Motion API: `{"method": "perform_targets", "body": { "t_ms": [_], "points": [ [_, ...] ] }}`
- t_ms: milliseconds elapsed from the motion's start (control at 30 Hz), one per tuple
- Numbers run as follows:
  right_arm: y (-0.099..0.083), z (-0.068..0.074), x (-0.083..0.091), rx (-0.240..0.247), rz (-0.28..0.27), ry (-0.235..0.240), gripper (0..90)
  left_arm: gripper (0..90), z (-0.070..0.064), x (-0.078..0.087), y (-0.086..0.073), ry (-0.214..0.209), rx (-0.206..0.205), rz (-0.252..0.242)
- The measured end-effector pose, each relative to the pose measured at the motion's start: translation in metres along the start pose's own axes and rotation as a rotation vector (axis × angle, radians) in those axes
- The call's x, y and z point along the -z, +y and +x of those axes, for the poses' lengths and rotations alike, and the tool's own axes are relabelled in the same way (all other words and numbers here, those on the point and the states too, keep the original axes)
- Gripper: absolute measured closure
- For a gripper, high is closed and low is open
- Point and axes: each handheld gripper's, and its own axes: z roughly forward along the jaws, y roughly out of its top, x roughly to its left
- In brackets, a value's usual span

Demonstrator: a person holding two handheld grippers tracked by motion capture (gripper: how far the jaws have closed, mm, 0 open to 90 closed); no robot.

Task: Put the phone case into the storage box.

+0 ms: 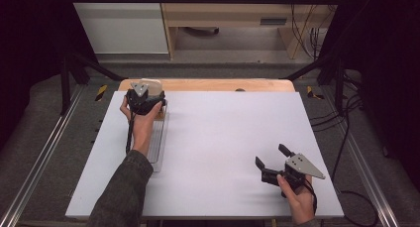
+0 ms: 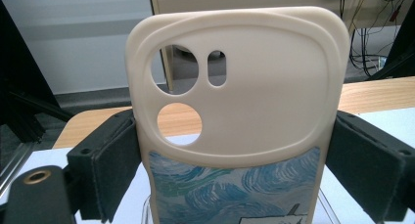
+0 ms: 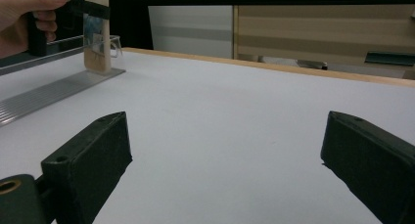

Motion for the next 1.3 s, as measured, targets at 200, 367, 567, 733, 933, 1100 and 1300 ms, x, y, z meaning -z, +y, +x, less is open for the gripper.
{"method": "perform_targets", "body": {
  "t_ms": [200,367,567,733,933,1100,1300],
  "points": [
    [0.0001,0.0004,-0.0001,-0.001,0.001,0.001,4.3,9.6,0.001,0.0003,0.0,-0.003,0.003,0.001],
    [0.0001,0.0005,-0.0001,-0.002,0.001,0.001,4.3,9.3,-0.0001,0.0,-0.0006,-0.015,0.001,-0.003],
    [-0.0002,0.0007,-0.0006,-0.001,0.003,0.005,4.3,8.9,-0.0005,-0.0004,-0.0012,-0.023,0.001,-0.007],
    [-0.0001,0.0012,-0.0004,-0.002,0.003,0.006,4.2,8.7,-0.0004,0.0002,-0.001,-0.032,0.004,-0.011],
    [-0.0002,0.0016,-0.0007,-0.002,0.005,0.008,4.2,6.6,-0.0001,0.0003,-0.001,-0.035,0.012,-0.011],
    [-0.0003,0.0014,-0.0007,-0.002,0.005,0.009,4.2,4.5,-0.0003,-0.0004,-0.0019,-0.044,0.02,-0.002],
    [-0.0004,0.002,-0.001,0.0,0.008,0.011,4.1,3.3,-0.0012,0.001,-0.0011,-0.044,0.015,-0.01]
  ]
}}
